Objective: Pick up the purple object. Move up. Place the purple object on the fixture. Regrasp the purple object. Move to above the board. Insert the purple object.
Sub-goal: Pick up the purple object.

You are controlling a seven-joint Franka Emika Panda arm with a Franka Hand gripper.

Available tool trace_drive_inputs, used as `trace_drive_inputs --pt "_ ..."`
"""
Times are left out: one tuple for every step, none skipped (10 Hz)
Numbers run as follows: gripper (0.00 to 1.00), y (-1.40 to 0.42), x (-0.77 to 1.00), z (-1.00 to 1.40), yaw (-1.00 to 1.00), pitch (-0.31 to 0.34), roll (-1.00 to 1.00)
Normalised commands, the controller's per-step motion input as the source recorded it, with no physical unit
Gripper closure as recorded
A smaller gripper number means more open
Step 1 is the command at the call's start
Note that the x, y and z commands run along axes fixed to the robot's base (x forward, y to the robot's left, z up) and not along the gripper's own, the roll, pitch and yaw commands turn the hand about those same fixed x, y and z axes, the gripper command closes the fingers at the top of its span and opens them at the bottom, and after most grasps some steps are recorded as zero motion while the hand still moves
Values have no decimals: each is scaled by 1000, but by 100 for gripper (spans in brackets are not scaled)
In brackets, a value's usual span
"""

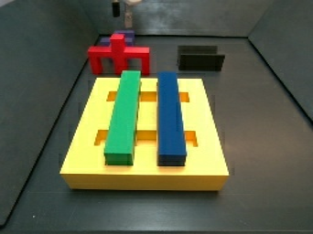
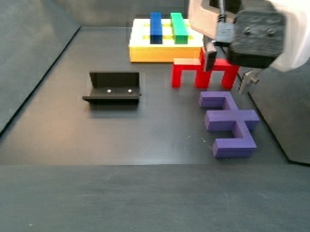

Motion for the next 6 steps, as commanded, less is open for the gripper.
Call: trace_drive_inputs --pt "0 97 -226 -223 -817 -61 -13" --pt "0 143 -283 -229 -803 -17 0" --pt "0 180 -300 -229 -777 0 0" --pt "0 200 -320 -226 -754 0 0" --pt "0 223 -326 -174 -709 0 0" --pt "0 223 -351 -86 -683 0 0"
